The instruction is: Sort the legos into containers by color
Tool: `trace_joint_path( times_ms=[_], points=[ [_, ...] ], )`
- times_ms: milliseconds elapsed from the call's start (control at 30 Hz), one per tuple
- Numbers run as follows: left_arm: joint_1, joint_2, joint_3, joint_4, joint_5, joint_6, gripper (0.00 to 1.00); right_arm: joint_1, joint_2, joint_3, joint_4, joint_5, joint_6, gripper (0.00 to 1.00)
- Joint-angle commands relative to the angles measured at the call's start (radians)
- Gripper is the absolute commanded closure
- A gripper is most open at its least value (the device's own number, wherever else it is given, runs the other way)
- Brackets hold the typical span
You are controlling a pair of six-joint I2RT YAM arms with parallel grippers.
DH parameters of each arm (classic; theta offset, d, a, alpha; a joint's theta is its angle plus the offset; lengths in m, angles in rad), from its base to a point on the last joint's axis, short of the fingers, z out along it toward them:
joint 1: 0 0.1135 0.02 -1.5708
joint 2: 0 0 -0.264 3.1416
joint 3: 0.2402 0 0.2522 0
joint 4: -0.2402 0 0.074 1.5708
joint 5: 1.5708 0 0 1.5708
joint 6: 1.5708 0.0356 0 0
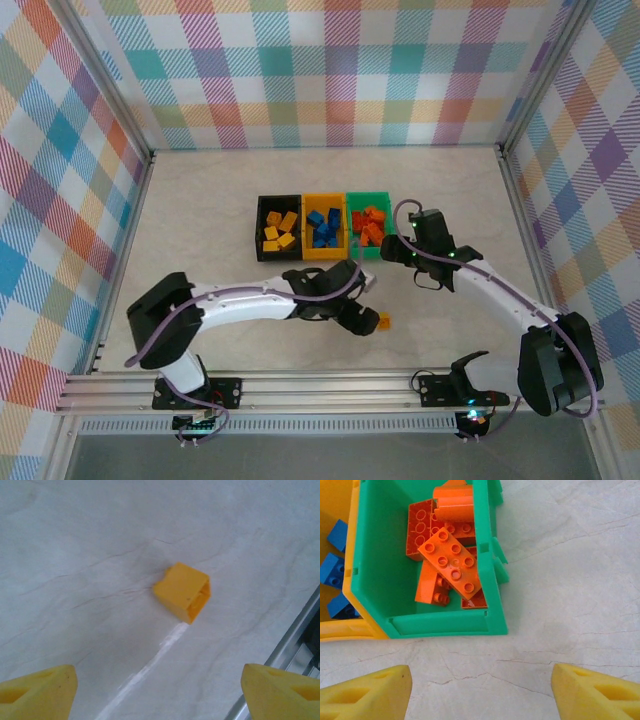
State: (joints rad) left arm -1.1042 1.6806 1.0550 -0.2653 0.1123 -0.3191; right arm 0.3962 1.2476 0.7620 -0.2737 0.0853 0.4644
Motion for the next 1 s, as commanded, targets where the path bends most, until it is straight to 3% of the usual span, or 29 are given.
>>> trace_joint_path(
  times_ms=[0,433,800,967],
  points=[
    [-0.036,0.078,0.066,0.087,0.031,0.044,0.16,-0.011,0.003,0.016,-0.015,-0.012,0.014,0.26],
    [-0.061,0.278,0.189,0.063,0.018,0.092,0.26,-0.023,-0.017,-0.003,-0.016,-0.022,0.017,0.26],
    [-0.065,0.275,0.170,0.056,-0.015,0.093,0.59,-0.026,-0.019,-0.003,-0.013,-0.028,0.015,0.27],
    [-0.063,0.217,0.131,0.054,-0.065,0.091,0.64,-0.027,-0.017,-0.001,-0.011,-0.035,0.017,0.27]
  ],
)
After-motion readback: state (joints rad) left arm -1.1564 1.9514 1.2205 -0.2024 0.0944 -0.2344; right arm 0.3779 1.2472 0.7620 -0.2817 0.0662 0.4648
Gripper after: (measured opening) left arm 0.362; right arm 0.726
